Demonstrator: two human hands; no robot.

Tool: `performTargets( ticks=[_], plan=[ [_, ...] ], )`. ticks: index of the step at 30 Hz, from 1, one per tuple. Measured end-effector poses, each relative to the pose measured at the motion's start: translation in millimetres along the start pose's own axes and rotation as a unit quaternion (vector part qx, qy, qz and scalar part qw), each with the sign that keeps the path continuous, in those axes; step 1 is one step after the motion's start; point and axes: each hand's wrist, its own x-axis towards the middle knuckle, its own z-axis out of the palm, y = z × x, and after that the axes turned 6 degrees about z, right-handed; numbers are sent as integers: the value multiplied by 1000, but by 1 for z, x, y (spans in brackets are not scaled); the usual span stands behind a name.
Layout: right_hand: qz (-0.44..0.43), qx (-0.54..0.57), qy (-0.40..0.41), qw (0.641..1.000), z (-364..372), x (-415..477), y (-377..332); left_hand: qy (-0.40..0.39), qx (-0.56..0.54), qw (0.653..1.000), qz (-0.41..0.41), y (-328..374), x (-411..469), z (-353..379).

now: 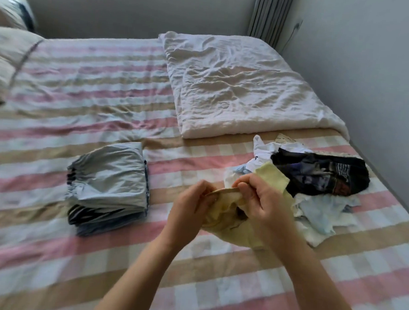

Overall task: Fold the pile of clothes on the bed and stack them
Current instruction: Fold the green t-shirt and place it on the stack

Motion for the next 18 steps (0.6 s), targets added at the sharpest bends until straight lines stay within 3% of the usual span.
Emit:
performTargets(
  ticks=[6, 8, 10, 15, 18],
  plan=[
    [65, 122, -118, 983, 35, -46, -40, -161, 50, 977, -127, -39, -101, -61],
    [104, 152, -143, 973, 46, -59, -42, -172, 76, 971, -151, -56, -128, -64],
    [150, 178, -176, 956, 55, -73, -38, -131, 74, 969, -195, -69, -150, -68],
    [196, 50, -270, 941, 57, -100, -8, 26, -13, 953, -302, -88, -189, -77],
    [199, -21, -255, 946, 66, -117, 8, 76, -35, 945, -317, -90, -205, -83]
  ],
)
